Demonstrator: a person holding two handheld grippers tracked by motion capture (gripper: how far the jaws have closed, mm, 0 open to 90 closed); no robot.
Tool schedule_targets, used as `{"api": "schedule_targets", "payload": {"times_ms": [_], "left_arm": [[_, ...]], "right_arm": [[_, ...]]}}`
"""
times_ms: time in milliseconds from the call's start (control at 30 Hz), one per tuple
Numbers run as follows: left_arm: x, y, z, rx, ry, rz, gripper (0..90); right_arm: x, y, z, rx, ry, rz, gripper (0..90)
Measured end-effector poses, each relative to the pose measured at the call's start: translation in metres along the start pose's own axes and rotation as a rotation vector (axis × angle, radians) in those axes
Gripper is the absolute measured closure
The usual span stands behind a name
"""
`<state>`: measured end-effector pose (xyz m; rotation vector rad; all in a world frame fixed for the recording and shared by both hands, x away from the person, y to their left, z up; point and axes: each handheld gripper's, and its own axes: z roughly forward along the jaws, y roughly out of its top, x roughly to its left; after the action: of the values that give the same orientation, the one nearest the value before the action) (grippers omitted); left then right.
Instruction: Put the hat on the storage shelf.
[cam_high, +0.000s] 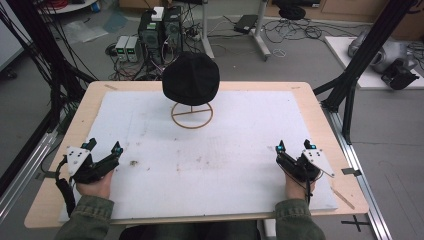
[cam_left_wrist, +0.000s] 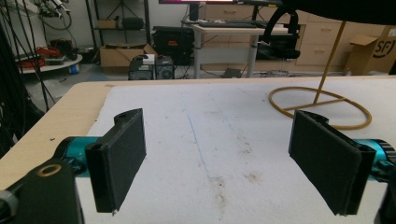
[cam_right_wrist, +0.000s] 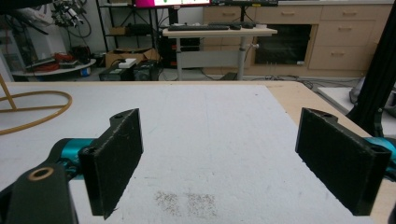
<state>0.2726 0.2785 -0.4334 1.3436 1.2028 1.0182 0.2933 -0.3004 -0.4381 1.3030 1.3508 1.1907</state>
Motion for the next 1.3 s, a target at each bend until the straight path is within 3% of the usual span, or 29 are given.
{"api": "schedule_targets", "payload": {"times_ms": [1300], "left_arm": [[0.0029,-0.0005,-0.0009,0.009,-0.001,-0.020,19.4]], "right_arm": [[-0.0014,-0.0025,0.0046,0.042,0.031,0.016,14.3]]}}
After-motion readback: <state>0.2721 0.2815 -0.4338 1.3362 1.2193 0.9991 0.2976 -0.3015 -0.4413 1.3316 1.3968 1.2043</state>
